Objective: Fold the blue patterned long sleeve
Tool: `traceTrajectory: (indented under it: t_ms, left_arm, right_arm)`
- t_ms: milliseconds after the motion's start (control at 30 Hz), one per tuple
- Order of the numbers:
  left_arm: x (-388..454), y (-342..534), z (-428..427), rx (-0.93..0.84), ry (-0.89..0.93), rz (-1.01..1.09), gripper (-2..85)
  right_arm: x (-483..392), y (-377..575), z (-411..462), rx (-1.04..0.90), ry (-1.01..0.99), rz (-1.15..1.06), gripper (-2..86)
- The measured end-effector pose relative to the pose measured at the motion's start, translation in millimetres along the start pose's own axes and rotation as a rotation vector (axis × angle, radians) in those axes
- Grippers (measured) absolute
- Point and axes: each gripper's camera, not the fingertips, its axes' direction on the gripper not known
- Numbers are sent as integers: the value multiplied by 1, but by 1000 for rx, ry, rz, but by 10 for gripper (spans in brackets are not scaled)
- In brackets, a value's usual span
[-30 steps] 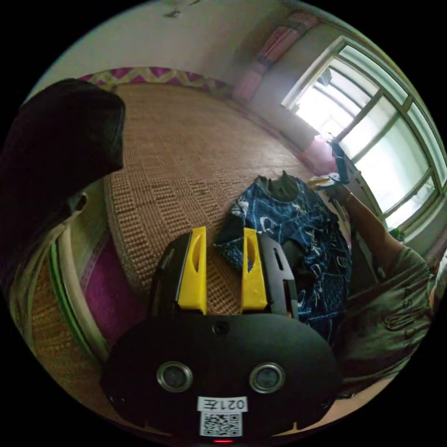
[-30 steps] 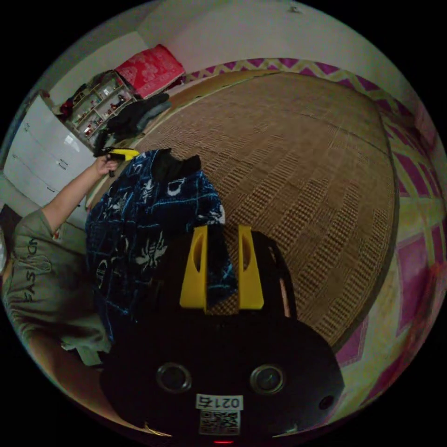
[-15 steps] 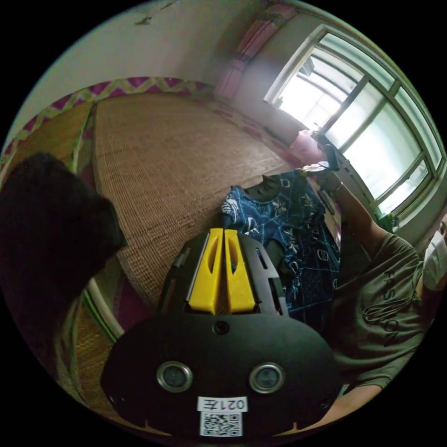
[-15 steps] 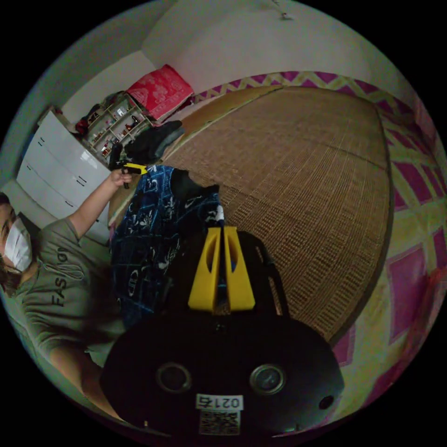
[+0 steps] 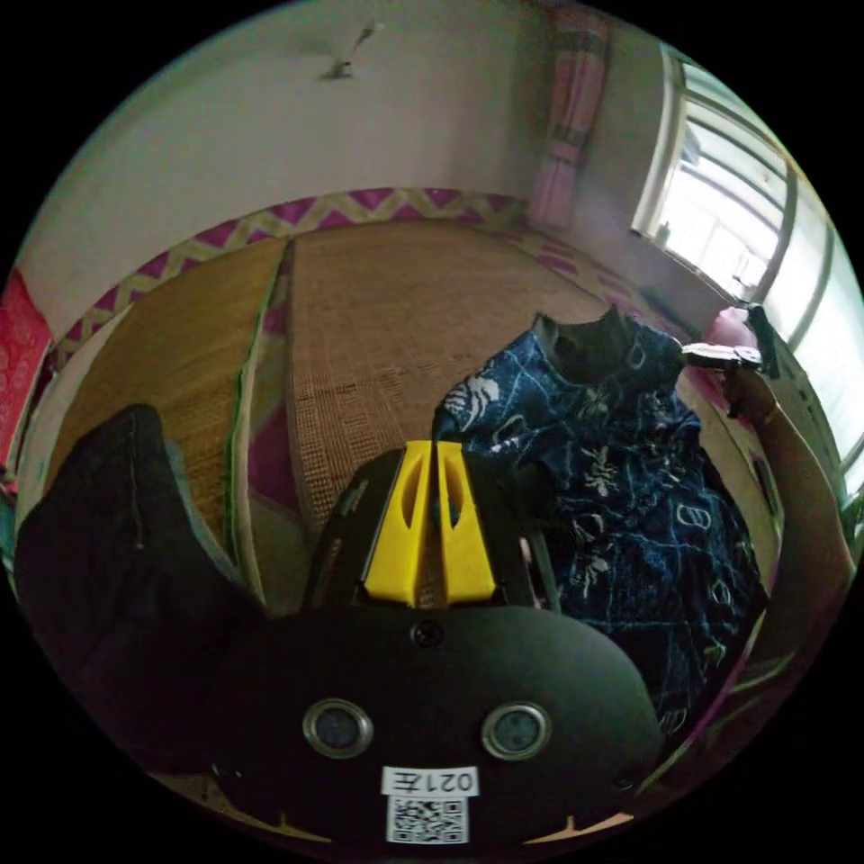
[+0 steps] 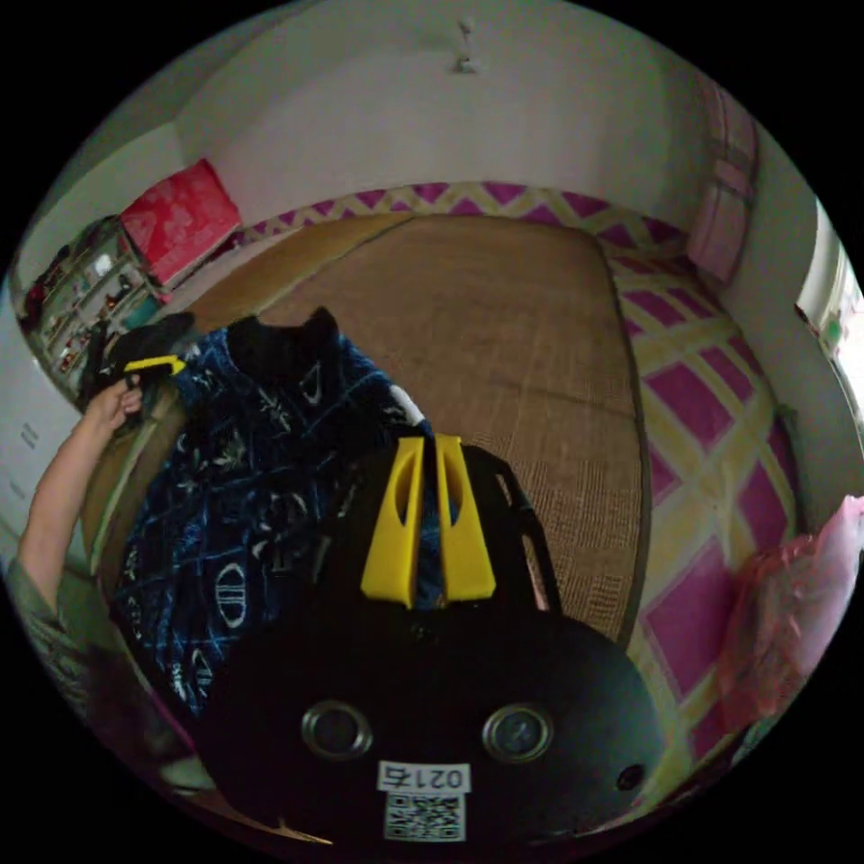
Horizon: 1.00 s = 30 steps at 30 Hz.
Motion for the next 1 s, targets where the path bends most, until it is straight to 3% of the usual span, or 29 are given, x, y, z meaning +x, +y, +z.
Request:
traceTrajectory:
  t_ms: [67, 133, 267, 400, 500, 633, 767, 867, 1000]
  left_arm:
    - [9, 10, 6, 14, -47, 1, 2]
    - [14, 23, -3, 72, -71, -22, 20]
    - [33, 57, -38, 188, -16, -41, 48]
    - [67, 92, -39, 108, 130, -19, 42]
    - [95, 119, -32, 31, 236, -20, 27]
    - [134, 149, -26, -53, 241, 15, 17]
    - [177, 167, -27, -61, 86, 107, -2]
    - [199, 168, -24, -82, -12, 170, -8]
    - [217, 168, -22, -89, -16, 182, -9]
  right_arm:
    - [-6, 3, 25, -105, 44, 39, 74]
    - [-17, 11, 25, -69, 65, 51, 82]
    - [-113, 22, 15, 18, 29, -270, 75]
    - [-242, 25, 32, -10, -90, -564, 76]
    - [-312, 14, 51, -25, -107, -639, 85]
    - [-362, -11, 82, -78, -56, -640, 99]
    - [-379, -34, 117, -209, -2, -587, 46]
    - [-356, -46, 91, -125, -18, -487, 13]
    - [-262, -52, -13, 102, -111, -267, 6]
